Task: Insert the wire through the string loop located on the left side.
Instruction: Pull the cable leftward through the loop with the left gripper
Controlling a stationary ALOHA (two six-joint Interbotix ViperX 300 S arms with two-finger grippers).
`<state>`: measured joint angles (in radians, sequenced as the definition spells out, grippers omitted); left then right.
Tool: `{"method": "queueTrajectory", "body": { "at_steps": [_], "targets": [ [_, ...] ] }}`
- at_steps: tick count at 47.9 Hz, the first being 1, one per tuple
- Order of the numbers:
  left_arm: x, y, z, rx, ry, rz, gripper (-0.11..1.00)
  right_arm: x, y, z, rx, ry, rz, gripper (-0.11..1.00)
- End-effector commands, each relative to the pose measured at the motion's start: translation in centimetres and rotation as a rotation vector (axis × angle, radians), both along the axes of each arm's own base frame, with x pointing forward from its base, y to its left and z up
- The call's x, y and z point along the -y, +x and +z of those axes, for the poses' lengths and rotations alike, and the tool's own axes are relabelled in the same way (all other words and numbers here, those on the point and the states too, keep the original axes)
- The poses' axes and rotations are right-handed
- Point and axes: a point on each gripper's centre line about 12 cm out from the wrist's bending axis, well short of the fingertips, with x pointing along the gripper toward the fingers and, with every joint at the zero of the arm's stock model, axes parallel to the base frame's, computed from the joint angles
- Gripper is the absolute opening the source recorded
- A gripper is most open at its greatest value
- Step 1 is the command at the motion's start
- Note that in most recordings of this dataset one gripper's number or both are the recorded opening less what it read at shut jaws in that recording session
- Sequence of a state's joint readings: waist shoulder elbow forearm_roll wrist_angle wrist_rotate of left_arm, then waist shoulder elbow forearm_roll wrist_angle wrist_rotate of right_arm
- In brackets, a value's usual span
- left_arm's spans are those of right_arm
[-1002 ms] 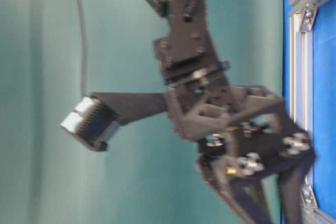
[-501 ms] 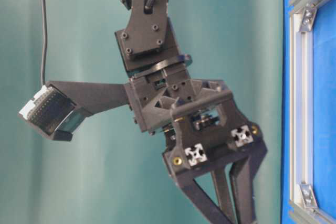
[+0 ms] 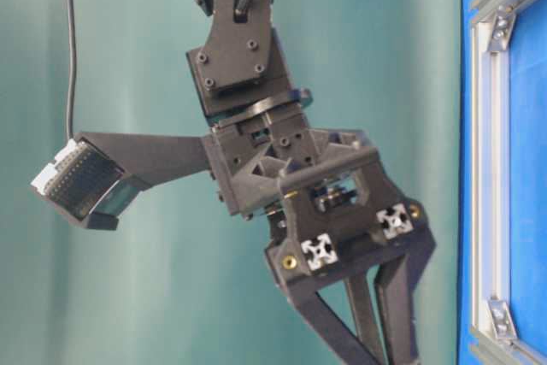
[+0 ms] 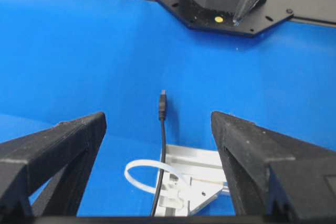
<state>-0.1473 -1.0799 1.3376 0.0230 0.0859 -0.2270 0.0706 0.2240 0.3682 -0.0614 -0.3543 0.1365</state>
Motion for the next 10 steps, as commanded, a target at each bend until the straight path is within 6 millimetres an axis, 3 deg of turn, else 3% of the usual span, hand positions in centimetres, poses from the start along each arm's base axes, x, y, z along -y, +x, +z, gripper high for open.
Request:
{"method": "queueTrajectory", "body": {
  "at_steps": [1, 10],
  "targets": [
    [0.00, 0.36, 0.82, 0.019, 0.003, 0.001, 0.72, -0.15, -0.20, 2.47, 0.057, 0.001, 0.004, 0.95],
    [0.00, 0.36, 0.82, 0.019, 0.002, 0.002, 0.72, -0.07, -0.20, 2.45, 0.055, 0.001, 0.003, 0.95]
  ]
}}
